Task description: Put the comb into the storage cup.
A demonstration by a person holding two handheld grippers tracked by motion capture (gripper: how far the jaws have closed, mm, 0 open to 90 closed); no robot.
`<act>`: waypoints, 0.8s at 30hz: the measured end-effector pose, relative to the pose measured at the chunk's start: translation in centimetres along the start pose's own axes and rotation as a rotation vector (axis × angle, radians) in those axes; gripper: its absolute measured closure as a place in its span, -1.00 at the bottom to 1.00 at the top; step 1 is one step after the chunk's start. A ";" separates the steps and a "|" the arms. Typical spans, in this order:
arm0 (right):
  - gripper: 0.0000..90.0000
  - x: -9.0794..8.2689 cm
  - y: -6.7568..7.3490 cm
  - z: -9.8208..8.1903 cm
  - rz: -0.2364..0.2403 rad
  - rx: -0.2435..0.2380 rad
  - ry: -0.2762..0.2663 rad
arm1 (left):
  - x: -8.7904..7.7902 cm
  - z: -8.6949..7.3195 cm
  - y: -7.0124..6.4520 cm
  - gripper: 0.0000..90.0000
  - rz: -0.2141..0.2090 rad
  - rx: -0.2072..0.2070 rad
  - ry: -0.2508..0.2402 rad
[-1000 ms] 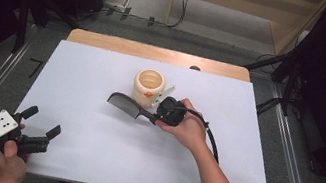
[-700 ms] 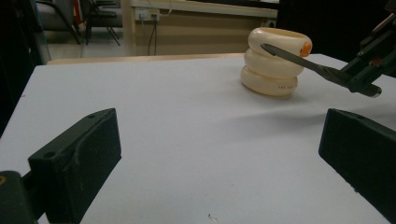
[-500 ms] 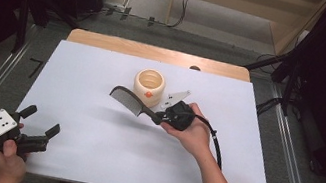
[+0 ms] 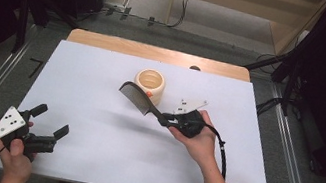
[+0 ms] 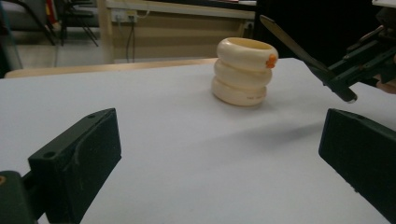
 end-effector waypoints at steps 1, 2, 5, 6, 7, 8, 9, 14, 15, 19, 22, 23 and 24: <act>0.57 0.0 0.0 0.0 0.000 0.000 0.000 | 0.2 0.2 -0.2 -1.00 -0.004 0.002 0.004; 0.57 -0.2 0.0 -0.2 -0.005 0.006 -0.013 | 0.4 0.4 -0.4 -1.00 -0.012 0.004 0.008; 0.57 -0.5 0.1 -0.7 -0.010 0.019 -0.037 | 0.9 0.9 -1.1 -1.00 -0.029 0.021 0.015; 0.57 -0.6 0.1 -0.8 -0.015 0.020 -0.046 | 1.1 1.1 -1.4 -1.00 -0.024 0.028 0.018; 0.57 -0.8 0.1 -1.0 -0.017 0.025 -0.054 | 1.2 1.3 -1.6 -1.00 -0.016 0.034 0.015; 0.57 -0.9 0.1 -1.1 -0.024 0.033 -0.064 | 1.4 1.5 -1.8 -1.00 -0.032 0.040 0.015; 0.57 -1.0 0.1 -1.3 -0.027 0.039 -0.075 | 1.6 1.7 -1.9 -1.00 -0.043 0.039 0.017; 0.57 -1.5 0.2 -2.1 -0.032 0.055 -0.113 | 2.7 2.8 -2.9 -1.00 -0.082 0.049 0.014; 0.57 -1.6 0.2 -2.3 -0.038 0.054 -0.120 | 2.9 3.0 -3.1 -1.00 -0.088 0.051 0.016; 0.57 -1.9 0.1 -2.9 -0.054 0.062 -0.145 | 4.0 3.8 -4.0 -1.00 -0.103 0.058 0.015; 0.57 -2.1 0.2 -3.2 -0.061 0.073 -0.165 | 4.8 4.2 -4.6 -1.00 -0.123 0.060 0.021; 0.57 -2.2 0.3 -3.4 -0.067 0.076 -0.170 | 5.0 4.3 -4.9 -1.00 -0.125 0.057 0.022; 0.57 -2.2 0.3 -3.5 -0.069 0.077 -0.174 | 5.3 4.4 -5.0 -1.00 -0.134 0.055 0.022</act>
Point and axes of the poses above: each handheld gripper's, and its own axes: x roughly forward along the jaws, z roughly out of its top, y roughly to its left, the point moved 2 cm from there along x, roughly forward along the jaws, and after that the axes turned 8 degrees about y, right-handed, at the moved point
